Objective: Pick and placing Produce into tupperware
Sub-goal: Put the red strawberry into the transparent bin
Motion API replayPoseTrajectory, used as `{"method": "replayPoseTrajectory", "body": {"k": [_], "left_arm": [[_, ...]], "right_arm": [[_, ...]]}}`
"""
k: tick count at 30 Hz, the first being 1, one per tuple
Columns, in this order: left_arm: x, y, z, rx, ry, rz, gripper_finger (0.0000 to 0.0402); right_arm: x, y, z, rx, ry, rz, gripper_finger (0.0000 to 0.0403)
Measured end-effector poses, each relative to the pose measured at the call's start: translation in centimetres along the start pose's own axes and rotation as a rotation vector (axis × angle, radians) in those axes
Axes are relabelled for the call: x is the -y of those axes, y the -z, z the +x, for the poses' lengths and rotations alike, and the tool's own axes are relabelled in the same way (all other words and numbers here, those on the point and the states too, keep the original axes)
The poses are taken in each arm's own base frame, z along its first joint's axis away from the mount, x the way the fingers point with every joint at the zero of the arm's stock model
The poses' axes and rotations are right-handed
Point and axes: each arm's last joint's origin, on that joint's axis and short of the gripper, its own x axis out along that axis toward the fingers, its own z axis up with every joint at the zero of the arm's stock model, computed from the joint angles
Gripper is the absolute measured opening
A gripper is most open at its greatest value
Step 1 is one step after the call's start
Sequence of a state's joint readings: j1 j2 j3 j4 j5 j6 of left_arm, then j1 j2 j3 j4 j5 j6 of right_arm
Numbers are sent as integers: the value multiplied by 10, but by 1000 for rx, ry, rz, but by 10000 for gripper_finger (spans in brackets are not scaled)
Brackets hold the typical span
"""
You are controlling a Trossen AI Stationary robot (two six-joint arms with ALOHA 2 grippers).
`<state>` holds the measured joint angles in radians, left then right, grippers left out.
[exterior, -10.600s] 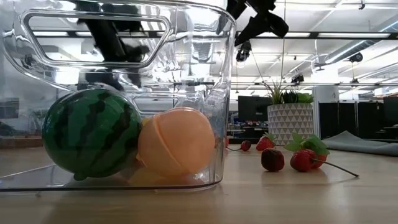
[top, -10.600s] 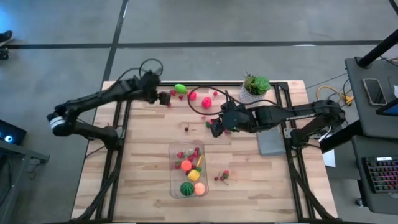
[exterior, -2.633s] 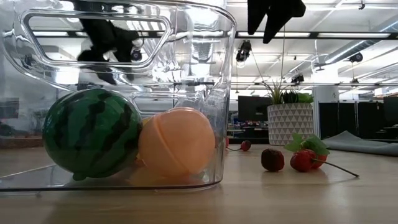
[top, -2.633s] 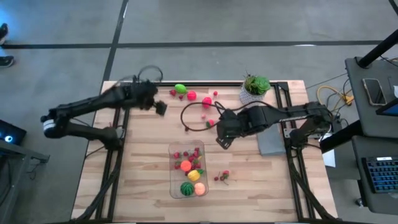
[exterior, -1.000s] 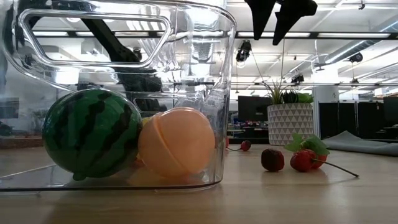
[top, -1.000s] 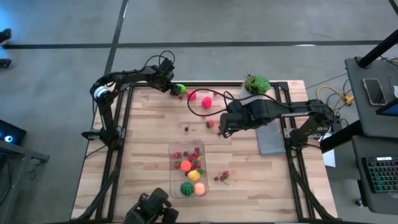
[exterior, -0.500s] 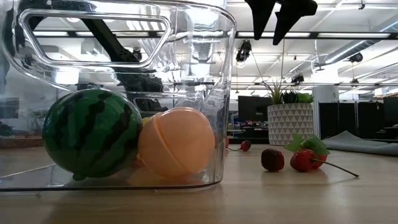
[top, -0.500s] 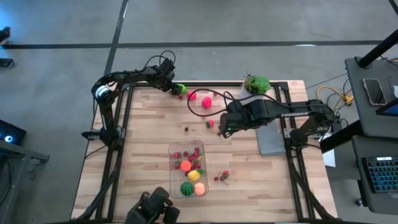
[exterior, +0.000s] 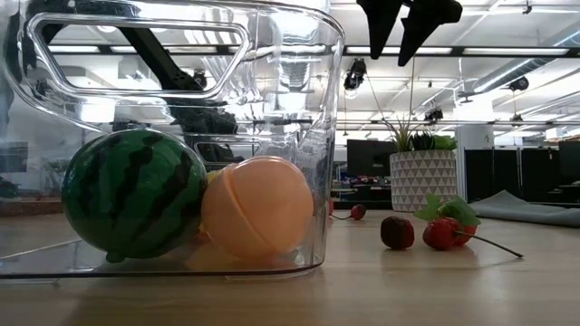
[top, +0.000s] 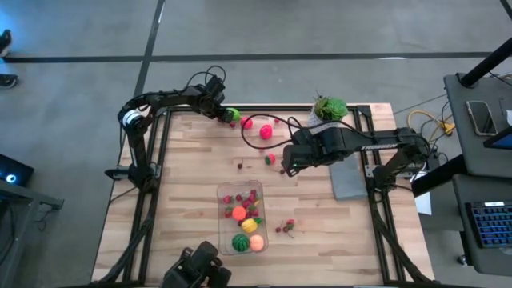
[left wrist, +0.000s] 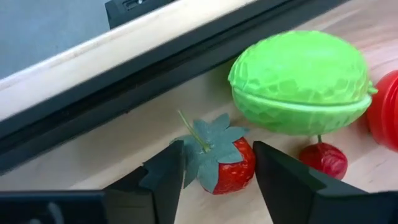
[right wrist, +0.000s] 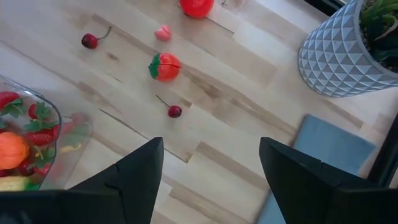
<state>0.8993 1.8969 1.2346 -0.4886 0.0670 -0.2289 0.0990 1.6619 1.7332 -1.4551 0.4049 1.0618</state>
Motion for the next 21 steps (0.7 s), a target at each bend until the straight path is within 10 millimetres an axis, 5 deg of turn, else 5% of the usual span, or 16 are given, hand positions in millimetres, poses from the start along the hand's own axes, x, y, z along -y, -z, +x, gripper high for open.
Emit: {"method": "replayPoseTrajectory", "body": {"k": [10, 21], "left_arm": [[12, 7, -13, -41, 11, 30, 145], [53, 19, -101, 117, 113, 75, 126]], "right_arm": [[0, 0, 0, -2, 3, -12, 258], [0, 0, 0, 2, 6, -110, 258]]}}
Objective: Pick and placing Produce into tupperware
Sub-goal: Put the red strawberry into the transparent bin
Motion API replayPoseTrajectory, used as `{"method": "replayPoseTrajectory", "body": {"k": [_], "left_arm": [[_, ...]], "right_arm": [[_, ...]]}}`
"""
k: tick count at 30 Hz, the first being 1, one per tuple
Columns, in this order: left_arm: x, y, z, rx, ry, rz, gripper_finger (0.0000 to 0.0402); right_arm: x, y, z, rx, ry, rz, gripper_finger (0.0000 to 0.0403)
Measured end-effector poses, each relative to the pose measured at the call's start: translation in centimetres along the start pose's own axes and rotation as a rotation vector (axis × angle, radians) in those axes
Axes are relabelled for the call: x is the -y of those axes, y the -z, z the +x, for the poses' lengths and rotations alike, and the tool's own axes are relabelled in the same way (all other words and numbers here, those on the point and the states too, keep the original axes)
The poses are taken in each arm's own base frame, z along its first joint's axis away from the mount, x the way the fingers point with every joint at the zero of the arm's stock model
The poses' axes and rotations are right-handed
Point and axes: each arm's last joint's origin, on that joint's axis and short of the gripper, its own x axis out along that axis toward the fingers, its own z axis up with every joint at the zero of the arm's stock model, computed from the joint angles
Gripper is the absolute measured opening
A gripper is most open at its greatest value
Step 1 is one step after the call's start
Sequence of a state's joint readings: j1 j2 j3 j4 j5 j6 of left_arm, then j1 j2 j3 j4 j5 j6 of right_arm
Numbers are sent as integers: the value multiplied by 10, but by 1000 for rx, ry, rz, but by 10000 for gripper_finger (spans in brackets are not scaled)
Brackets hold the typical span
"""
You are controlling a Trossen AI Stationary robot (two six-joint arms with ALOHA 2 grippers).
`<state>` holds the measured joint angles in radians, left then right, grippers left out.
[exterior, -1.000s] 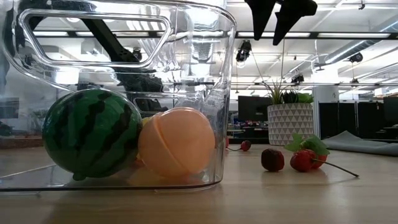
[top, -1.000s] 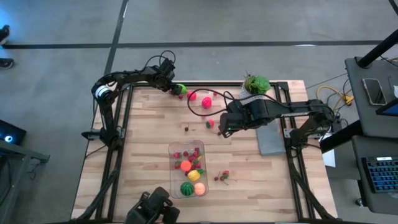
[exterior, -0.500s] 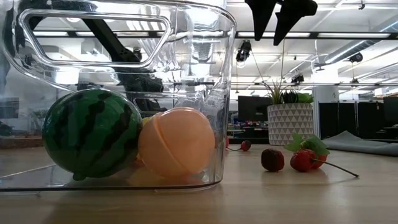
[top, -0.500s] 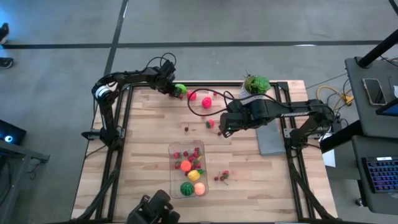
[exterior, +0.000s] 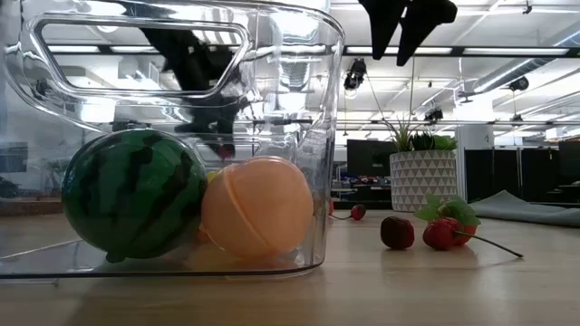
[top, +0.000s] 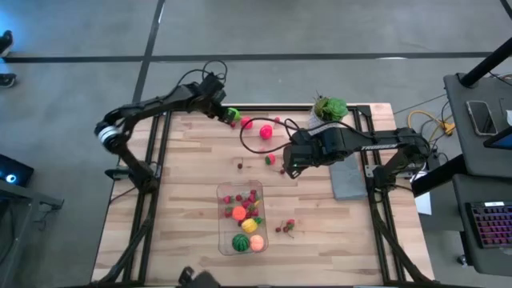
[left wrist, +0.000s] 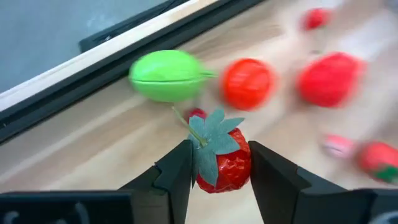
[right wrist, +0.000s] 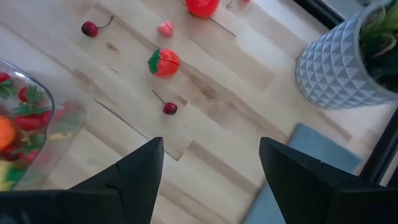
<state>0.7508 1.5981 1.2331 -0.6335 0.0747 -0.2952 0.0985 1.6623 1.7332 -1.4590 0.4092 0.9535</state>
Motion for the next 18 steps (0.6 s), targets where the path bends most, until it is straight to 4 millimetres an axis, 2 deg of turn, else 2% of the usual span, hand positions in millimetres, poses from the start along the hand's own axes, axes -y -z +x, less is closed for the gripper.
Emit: {"method": "replayPoseTrajectory", "body": {"k": [4, 11, 14, 18], "left_arm": [[28, 13, -40, 44, 69, 41, 127], [87, 54, -106, 101, 283, 94, 128], [110, 75, -123, 75, 378, 111, 128], [139, 104, -132, -3, 453, 115, 128]], "right_arm": [[1, -2, 1, 9, 8, -54, 258], [5, -6, 1, 21, 13, -124, 258], [6, -7, 1, 23, 13, -158, 258], [6, -7, 0, 25, 9, -191, 258]]}}
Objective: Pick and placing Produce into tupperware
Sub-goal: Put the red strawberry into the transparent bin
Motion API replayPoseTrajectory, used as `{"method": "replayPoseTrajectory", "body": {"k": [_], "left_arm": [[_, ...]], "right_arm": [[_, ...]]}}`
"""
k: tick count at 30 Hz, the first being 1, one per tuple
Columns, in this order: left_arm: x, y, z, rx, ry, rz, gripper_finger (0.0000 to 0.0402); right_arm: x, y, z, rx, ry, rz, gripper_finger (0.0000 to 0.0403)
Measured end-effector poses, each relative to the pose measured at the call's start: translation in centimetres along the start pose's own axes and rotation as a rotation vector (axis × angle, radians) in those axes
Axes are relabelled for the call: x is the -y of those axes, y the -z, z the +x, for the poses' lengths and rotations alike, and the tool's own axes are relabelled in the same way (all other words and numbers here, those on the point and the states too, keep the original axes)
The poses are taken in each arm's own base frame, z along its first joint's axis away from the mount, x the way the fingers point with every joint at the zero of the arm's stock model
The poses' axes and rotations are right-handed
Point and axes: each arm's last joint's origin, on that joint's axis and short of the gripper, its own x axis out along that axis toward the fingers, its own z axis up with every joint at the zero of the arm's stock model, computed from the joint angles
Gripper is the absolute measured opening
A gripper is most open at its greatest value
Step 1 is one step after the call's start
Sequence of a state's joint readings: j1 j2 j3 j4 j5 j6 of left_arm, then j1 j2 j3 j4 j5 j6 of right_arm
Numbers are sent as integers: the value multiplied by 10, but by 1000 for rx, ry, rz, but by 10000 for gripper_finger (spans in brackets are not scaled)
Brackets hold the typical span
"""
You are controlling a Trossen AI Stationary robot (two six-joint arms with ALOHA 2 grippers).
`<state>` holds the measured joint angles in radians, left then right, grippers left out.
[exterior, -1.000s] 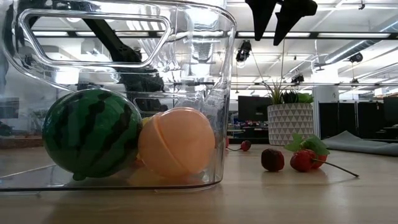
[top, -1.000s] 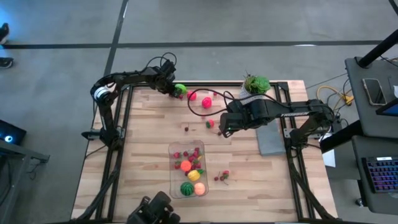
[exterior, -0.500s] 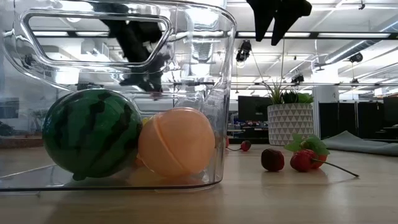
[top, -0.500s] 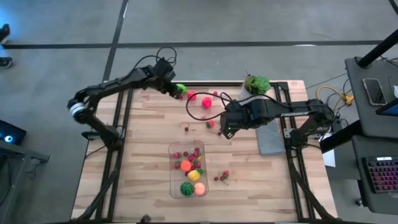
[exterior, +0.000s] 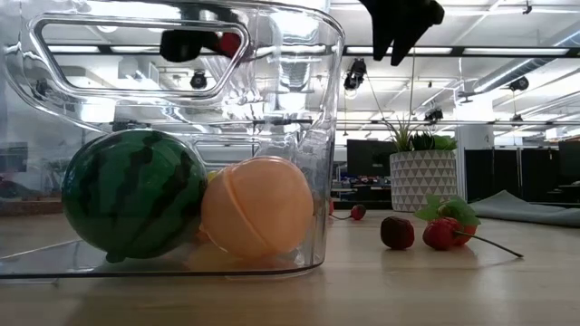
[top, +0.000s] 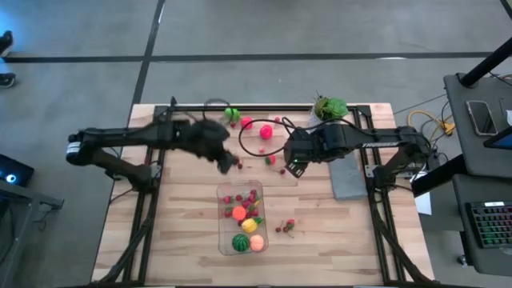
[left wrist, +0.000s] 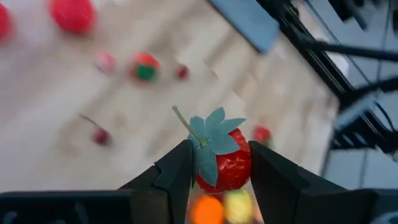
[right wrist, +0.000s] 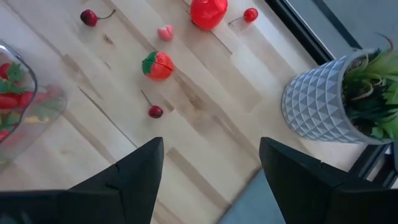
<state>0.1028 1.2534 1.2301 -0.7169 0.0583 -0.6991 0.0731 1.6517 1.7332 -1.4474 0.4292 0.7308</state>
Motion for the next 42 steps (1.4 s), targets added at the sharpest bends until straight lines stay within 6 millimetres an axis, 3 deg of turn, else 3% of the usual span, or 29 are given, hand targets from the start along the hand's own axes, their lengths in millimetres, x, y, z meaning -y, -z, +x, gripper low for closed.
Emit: {"method": "replayPoseTrajectory", "body": {"k": [8, 13, 19, 24, 30, 37, 42], "left_arm": [[47, 56, 37, -179, -17, 16, 128], [56, 83, 60, -280, -106, 7, 147], [58, 107, 69, -392, -196, 19, 202], [62, 111, 63, -401, -169, 41, 231], [64, 108, 45, -383, -117, 72, 235], [64, 103, 33, -344, -85, 137, 235], [64, 102, 30, -340, -71, 171, 235]], "right_arm": [[5, 5, -11, 8, -33, -4, 258], [9, 11, -23, 29, -60, 47, 258], [3, 20, -31, 13, -109, 61, 258], [-14, 36, -25, -58, -146, -44, 258], [-36, 75, -3, -176, -135, -165, 258], [-89, 124, 22, -36, -369, -325, 258], [-101, 150, 48, 3, -433, -342, 258]]}}
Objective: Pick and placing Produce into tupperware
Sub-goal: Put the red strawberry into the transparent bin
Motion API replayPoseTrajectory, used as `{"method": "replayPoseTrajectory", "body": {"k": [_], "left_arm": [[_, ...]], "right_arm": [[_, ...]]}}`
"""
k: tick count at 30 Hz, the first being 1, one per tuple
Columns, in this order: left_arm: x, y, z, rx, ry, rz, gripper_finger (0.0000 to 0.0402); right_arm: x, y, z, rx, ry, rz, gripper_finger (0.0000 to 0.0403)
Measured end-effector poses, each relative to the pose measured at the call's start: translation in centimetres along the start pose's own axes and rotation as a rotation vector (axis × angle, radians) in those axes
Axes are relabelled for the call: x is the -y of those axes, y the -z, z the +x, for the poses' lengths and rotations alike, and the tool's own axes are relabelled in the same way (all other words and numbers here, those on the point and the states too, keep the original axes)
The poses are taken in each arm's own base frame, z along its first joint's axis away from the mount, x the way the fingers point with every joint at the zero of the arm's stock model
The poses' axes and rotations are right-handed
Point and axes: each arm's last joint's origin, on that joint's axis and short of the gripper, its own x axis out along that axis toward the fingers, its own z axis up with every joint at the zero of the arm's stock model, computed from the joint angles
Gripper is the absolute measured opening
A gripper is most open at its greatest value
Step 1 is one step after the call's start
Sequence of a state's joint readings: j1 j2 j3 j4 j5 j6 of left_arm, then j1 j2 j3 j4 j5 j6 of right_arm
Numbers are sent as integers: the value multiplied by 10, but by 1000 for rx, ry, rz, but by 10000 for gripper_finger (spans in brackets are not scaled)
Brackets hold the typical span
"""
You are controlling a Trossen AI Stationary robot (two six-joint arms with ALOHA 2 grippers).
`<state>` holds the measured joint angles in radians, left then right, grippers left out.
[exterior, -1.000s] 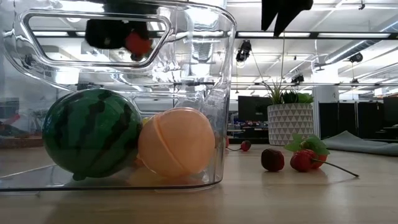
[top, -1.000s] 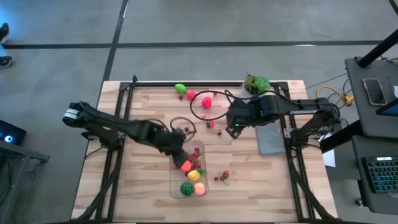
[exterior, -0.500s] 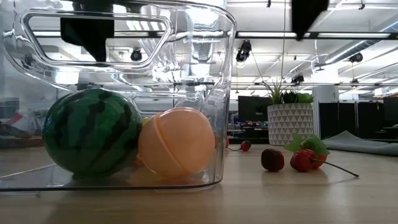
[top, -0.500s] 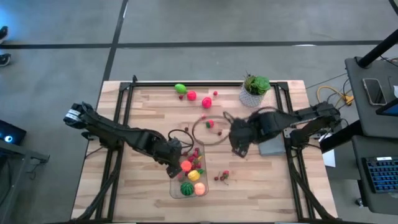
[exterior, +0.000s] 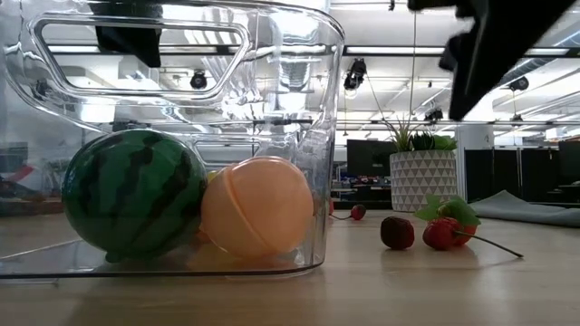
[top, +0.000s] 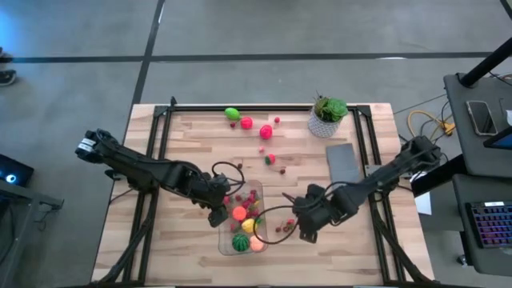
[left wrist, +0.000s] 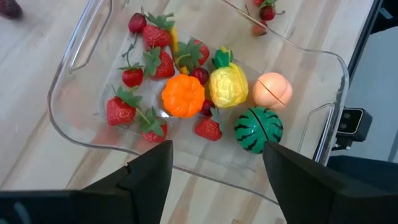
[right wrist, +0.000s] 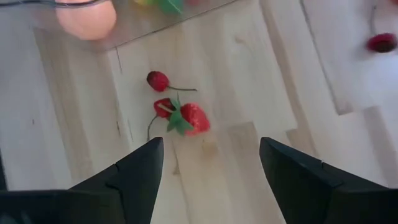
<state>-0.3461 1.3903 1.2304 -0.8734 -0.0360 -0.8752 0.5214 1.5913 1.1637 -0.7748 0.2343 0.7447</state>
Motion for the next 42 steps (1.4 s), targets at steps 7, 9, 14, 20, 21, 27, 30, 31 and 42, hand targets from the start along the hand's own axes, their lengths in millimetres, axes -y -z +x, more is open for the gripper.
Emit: {"method": "replayPoseTrajectory", "body": {"k": [7, 9, 14, 20, 21, 27, 30, 31, 42], "left_arm": [[0, 0, 0, -2, -2, 22, 235], [-2, 1, 0, -15, -19, 21, 235], [-7, 1, -5, -4, -49, 10, 235], [-14, -5, -13, 44, -59, -9, 235], [-15, -6, -13, 46, -58, -11, 235], [-15, -6, -14, 50, -54, -17, 235], [-15, -6, -14, 51, -52, -20, 235], [-15, -6, -14, 52, -51, -21, 235], [-14, -6, -14, 51, -51, -19, 235]], "right_arm": [[9, 21, 28, 0, 0, -130, 261], [10, 23, 31, 3, -2, -152, 270], [10, 22, 31, 12, 2, -181, 305], [10, 20, 31, 46, 33, -187, 340], [10, 21, 31, 49, 31, -193, 344], [7, 20, 38, 80, 10, -304, 352], [5, 22, 48, 52, 15, -343, 352], [5, 23, 52, 40, 18, -347, 352], [-1, 24, 71, 24, 15, -344, 352]]}}
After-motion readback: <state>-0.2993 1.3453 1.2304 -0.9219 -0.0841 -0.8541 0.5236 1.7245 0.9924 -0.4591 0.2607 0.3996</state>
